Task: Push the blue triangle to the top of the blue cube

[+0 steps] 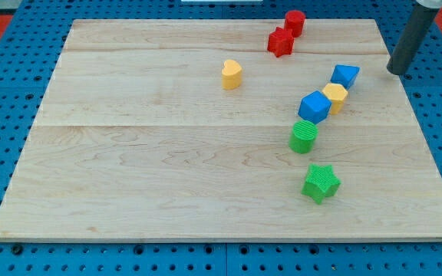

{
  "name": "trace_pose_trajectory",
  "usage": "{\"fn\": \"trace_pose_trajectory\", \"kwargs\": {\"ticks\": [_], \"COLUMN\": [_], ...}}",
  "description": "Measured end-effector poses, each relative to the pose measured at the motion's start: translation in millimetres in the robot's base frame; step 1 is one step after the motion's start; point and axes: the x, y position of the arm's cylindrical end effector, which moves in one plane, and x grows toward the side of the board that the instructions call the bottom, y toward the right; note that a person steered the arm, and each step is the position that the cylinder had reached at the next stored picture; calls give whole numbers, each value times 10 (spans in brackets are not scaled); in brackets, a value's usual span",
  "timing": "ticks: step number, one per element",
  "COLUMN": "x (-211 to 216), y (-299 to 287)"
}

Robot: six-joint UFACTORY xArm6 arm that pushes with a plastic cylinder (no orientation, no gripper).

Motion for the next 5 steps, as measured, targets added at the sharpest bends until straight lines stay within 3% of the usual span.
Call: {"fn": "trace_pose_trajectory", "kwargs": {"ticks": [1, 2, 3, 5], "x": [0, 167, 290, 308], "y": [-612, -1732, -2149, -1441]}}
